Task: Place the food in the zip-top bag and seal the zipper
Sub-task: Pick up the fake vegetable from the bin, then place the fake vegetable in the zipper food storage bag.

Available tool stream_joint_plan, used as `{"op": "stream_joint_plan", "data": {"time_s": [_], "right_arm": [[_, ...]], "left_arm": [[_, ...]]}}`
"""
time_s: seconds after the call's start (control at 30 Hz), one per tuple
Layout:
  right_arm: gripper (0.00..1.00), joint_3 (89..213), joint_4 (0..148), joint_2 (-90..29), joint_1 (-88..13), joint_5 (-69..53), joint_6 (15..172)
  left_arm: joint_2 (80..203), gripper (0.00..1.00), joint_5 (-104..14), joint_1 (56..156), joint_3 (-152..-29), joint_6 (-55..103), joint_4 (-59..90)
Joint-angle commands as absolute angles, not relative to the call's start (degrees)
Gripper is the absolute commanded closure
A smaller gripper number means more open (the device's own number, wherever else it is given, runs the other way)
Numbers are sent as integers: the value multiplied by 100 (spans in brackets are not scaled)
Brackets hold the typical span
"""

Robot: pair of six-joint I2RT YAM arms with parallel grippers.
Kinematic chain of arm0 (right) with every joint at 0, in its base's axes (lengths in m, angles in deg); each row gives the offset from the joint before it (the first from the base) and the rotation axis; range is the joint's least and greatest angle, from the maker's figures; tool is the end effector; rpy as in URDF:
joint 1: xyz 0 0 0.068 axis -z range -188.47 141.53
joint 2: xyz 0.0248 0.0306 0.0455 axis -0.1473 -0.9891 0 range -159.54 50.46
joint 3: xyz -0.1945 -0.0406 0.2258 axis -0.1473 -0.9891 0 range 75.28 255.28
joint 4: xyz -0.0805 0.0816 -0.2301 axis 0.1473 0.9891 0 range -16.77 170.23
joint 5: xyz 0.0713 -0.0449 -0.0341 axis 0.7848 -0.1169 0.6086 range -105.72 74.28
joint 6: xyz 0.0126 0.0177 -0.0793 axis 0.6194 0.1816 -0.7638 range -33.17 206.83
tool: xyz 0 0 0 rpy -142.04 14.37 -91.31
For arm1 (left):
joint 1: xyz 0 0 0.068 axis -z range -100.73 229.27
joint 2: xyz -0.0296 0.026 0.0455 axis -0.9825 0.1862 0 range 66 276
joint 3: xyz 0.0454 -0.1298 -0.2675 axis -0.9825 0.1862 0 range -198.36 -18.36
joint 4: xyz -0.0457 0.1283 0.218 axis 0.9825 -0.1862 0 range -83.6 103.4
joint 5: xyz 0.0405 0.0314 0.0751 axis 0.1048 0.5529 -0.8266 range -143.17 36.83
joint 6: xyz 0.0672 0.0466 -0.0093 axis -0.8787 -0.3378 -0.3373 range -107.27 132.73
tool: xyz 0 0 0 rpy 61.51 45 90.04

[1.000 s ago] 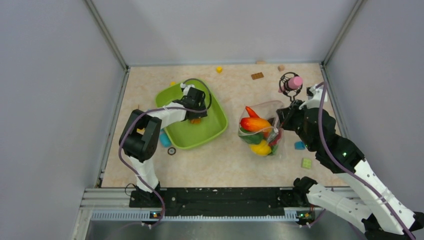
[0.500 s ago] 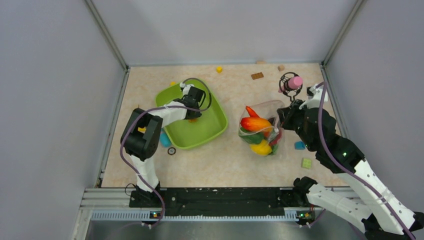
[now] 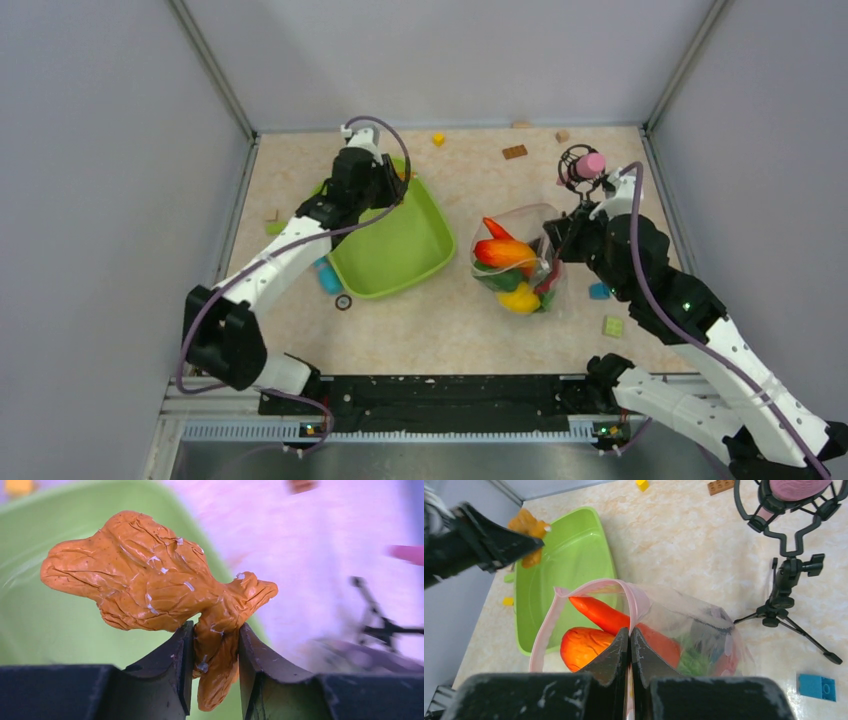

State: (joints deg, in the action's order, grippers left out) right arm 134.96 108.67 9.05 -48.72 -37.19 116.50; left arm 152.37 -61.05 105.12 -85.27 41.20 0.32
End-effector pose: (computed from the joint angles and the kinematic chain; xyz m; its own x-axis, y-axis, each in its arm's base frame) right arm 0.1269 0.0732 0.3980 -0.3613 0.2976 -0.8837 -0.1789 0.9079 0.3790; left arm 0.3375 -0.1526 0.3043 -0.5819 -0.2428 -0.7762 0.0574 0.9397 -0.3371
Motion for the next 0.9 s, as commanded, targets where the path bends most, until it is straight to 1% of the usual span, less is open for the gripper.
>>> {"op": "stream_joint_plan", "data": {"time_s": [0.0,0.1,0.17,0.23,0.3,0.37,0.43,0.5,0.57,0.7,0.73,0.87], "right_arm": [[100,13828,10473,800,-4848,-3419,11543],[100,13886,10517,703,-4847,-3409,11643],[100,13944,10527,642,-4844,-3307,11750],[100,14034,10575,569,-4851,-3172,11848],[100,14236,10705,422,-4846,-2976,11902],[100,14457,10873,297,-4846,-2750,11966],[100,14617,10977,215,-4848,-2416,12020],[100,14685,10988,184,-4846,-2162,12039],[100,14716,10988,173,-4850,-2030,12040],[100,14719,10886,205,-4846,-1822,11917],[100,14710,10861,227,-4846,-1736,11856],[100,14626,10796,331,-4851,-1316,11621]], "left_arm": [[14174,94,-3904,10506,-8308,3529,1076],[13768,94,-2141,10602,-8259,3384,1558],[13625,96,-940,10767,-8251,3363,1863],[13619,99,150,11071,-8264,3350,2239],[13712,97,1245,11393,-8383,3290,2648],[13829,97,1959,11705,-8608,3229,2681],[13912,98,2164,11902,-8776,3264,2549],[13961,99,2232,12019,-8806,3686,2640],[13991,100,2279,12146,-8650,4424,3134],[13812,100,1889,12243,-7999,5931,4510],[13747,100,1732,12243,-7887,6070,4520],[13526,100,950,12243,-7544,6029,3608]]}}
